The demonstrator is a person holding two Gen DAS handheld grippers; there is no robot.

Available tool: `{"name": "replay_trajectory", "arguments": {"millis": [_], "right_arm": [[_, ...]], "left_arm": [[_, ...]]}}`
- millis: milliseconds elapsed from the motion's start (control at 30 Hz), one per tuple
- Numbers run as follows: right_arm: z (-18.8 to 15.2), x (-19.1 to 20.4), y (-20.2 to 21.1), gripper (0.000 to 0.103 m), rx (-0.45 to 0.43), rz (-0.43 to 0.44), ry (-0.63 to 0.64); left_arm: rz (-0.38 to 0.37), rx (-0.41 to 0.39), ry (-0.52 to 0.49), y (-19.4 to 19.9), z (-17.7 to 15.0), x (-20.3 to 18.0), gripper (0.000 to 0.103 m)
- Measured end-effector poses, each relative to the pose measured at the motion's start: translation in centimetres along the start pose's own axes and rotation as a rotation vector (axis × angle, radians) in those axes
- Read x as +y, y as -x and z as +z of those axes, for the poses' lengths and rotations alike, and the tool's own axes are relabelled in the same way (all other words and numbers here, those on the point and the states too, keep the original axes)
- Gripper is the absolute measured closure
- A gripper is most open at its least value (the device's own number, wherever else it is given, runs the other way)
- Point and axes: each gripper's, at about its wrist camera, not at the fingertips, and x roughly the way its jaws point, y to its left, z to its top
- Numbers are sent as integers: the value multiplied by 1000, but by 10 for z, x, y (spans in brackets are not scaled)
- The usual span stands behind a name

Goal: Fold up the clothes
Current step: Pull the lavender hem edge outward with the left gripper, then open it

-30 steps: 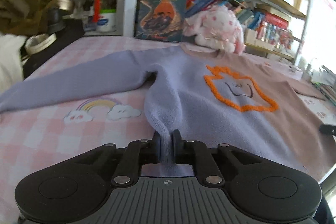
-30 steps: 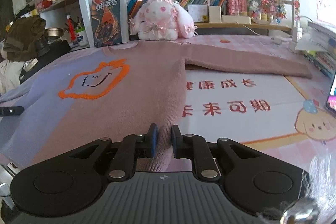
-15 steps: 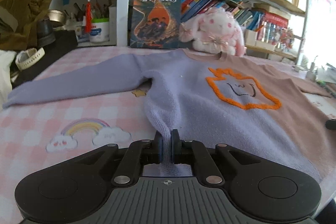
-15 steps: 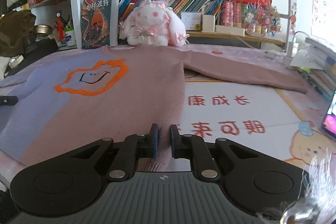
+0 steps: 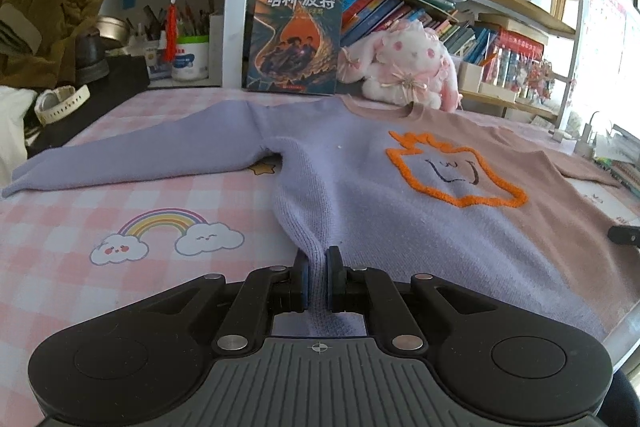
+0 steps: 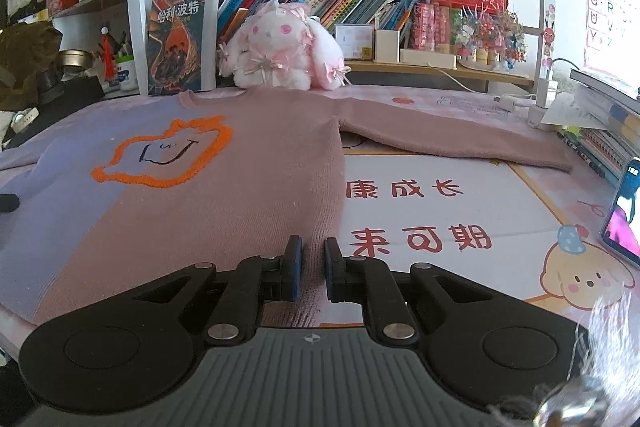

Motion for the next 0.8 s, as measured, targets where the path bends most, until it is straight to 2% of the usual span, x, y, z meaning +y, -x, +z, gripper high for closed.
{"name": "replay_trajectory", "arguments": {"millis": [800], "right_arm": [[0, 7, -2, 92, -6, -5, 5]], "left_arm": [[-8, -10, 19, -9, 2, 7, 95]]}}
